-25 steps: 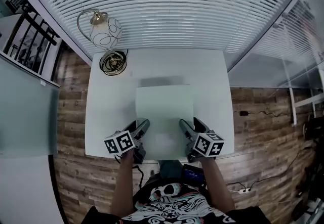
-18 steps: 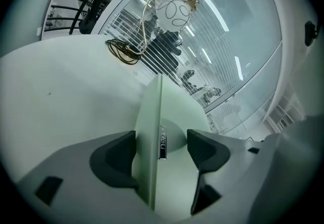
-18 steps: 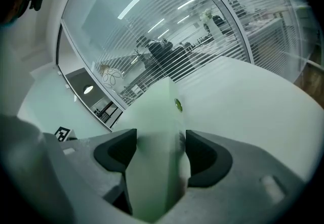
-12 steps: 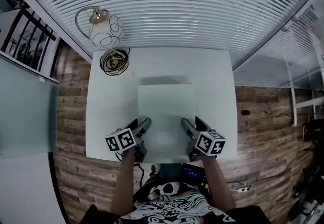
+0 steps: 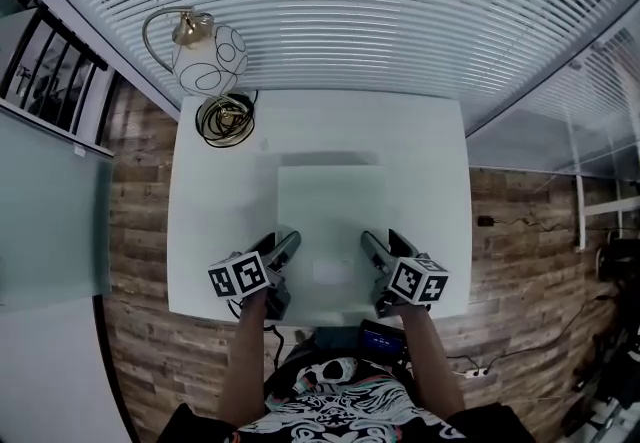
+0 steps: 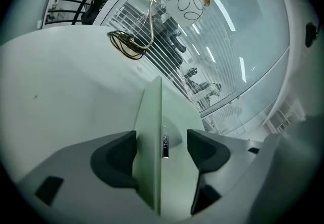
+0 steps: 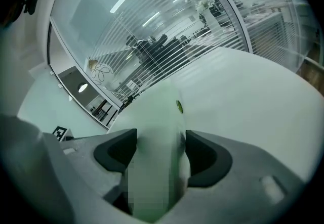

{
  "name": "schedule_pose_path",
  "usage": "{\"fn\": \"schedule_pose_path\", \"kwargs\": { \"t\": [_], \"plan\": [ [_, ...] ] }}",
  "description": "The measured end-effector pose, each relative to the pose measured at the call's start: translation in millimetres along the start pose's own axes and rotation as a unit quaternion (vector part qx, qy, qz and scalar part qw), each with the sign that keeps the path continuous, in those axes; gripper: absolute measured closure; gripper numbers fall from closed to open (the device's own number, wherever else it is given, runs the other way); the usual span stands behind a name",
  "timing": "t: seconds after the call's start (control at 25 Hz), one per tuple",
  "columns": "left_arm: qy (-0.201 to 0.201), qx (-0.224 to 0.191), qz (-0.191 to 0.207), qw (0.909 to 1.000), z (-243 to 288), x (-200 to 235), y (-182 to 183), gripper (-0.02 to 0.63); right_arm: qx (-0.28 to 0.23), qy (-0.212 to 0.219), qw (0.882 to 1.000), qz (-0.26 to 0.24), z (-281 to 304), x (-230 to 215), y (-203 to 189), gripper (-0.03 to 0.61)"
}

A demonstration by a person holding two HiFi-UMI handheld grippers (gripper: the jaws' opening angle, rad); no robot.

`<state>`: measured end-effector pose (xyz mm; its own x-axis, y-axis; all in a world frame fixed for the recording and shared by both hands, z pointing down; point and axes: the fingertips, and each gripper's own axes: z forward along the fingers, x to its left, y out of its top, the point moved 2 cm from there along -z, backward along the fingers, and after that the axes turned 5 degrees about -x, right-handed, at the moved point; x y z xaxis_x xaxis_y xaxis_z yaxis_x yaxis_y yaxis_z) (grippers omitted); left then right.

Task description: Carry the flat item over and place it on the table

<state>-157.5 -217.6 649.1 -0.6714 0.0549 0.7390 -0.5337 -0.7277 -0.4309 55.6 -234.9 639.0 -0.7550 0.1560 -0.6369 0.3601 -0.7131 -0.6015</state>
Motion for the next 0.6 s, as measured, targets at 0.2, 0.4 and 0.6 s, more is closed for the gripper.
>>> {"fn": "schedule_pose_path", "kwargs": {
  "t": [0.2,0.4,0.6],
  "plan": [
    [0.016,0.005,0.011,0.9998,1.9,3.9,-0.8,0.311,0.005,0.004,1.000,-0.001,3.6,-1.3,1.4,0.291],
    [0.026,0.009,0.018,0.9995,2.4,5.3,-2.7,0.314,0.008,0.005,1.000,-0.003,3.8,-3.0,0.3,0.291],
    [0.033,0.004,0.025,0.9991,3.6,5.5,-0.7,0.314,0.008,0.005,1.000,-0.021,4.2,-2.3,2.7,0.291]
  ]
}}
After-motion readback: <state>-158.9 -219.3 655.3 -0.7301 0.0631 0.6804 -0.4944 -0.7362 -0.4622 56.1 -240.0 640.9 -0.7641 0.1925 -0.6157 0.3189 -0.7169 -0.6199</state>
